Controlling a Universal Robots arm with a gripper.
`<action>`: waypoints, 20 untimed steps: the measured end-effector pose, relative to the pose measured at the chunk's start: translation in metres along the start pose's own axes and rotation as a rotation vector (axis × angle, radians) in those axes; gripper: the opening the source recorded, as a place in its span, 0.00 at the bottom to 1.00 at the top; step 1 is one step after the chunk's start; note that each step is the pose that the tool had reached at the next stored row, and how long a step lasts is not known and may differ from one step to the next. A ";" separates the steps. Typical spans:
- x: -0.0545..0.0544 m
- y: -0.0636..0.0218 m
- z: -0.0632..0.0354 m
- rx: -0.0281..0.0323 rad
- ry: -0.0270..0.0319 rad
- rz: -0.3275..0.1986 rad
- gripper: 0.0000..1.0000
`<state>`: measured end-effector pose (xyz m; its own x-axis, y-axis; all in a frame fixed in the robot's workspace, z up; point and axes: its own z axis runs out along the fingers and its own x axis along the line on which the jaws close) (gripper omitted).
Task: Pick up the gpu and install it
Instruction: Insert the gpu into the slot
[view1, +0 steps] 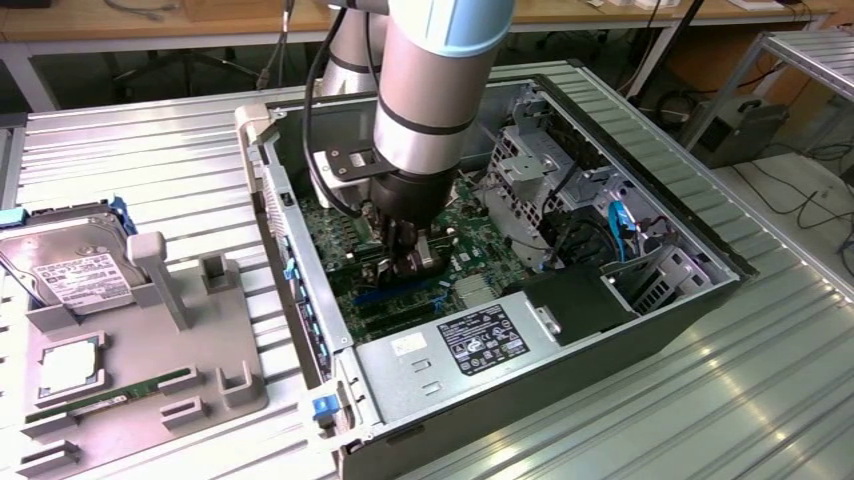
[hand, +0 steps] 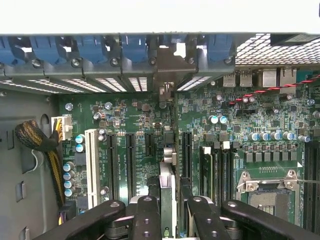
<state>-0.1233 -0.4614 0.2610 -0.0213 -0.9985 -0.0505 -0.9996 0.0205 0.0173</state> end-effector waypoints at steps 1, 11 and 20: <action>0.000 0.0000 -0.0006 -0.0002 0.0002 0.000 0.26; 0.000 -0.0002 -0.0016 -0.0001 0.0142 0.000 0.26; 0.000 0.0001 0.0019 -0.0003 0.0169 0.000 0.26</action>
<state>-0.1234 -0.4615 0.2591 -0.0213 -0.9992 -0.0337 -0.9996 0.0207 0.0176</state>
